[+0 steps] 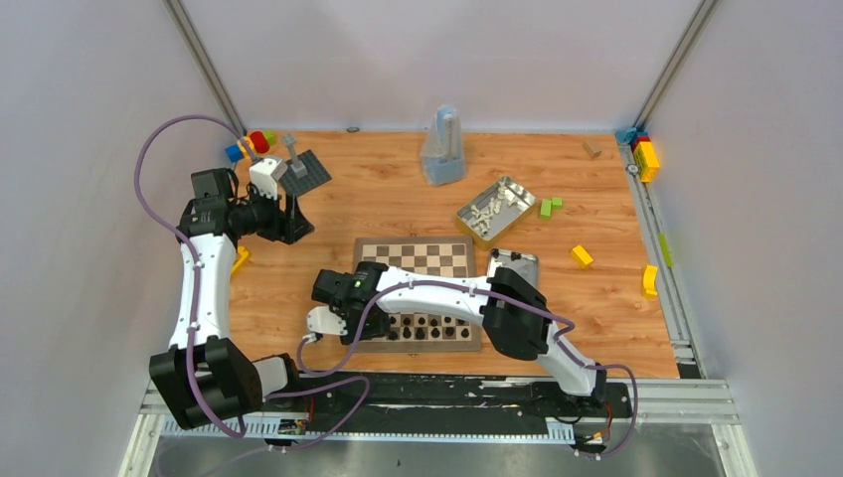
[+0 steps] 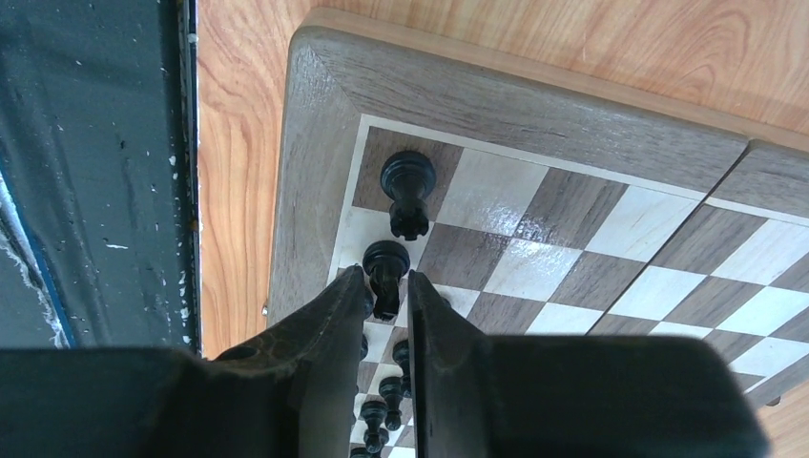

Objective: Set up the chess pieces on the board
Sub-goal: Place the chess piece on the chessboard.

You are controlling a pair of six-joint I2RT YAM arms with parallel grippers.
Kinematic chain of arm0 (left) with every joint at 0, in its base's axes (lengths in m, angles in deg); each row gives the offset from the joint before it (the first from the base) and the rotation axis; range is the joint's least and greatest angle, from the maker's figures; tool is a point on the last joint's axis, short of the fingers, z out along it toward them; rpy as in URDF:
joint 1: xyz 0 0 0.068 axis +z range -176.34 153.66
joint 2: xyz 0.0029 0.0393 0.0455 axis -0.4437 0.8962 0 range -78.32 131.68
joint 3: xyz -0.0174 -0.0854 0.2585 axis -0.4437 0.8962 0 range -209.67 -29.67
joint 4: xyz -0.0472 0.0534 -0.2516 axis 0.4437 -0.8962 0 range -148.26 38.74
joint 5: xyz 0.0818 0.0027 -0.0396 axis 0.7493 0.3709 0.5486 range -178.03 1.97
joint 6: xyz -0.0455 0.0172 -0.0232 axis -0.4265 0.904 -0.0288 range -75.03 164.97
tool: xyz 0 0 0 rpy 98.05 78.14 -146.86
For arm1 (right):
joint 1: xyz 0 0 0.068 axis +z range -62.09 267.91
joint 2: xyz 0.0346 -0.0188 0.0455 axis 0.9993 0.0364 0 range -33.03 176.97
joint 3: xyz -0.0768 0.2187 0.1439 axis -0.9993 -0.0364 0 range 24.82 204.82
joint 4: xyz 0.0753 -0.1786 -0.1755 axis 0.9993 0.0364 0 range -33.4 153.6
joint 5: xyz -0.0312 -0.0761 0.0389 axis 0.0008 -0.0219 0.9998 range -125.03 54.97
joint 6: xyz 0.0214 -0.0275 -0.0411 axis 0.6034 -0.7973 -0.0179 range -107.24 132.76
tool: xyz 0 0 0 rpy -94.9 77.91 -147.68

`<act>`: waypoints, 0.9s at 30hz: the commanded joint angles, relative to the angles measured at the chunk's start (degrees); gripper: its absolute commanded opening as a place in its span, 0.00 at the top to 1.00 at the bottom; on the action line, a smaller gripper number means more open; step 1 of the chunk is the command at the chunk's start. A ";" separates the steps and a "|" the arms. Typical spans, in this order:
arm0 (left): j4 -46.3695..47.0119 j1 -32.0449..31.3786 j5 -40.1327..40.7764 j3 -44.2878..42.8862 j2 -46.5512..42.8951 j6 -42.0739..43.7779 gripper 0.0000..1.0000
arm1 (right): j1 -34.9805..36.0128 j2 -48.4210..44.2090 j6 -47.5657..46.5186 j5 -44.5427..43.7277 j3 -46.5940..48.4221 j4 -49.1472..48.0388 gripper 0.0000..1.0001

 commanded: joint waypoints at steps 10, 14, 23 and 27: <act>-0.33 0.46 -1.57 -0.80 -1.41 1.79 0.25 | 0.34 0.00 0.03 -0.63 2.09 -0.88 0.71; -0.32 0.46 -1.58 -0.90 -1.51 1.86 0.25 | 0.35 0.11 0.19 -0.11 2.09 -0.92 0.76; -0.40 0.48 -1.94 -1.05 -1.34 1.78 0.25 | 0.42 -0.06 0.57 0.74 2.53 -0.88 0.82; -0.49 0.46 -1.92 -1.07 -1.44 1.85 0.25 | 0.51 -0.06 0.70 1.15 2.62 -0.82 0.82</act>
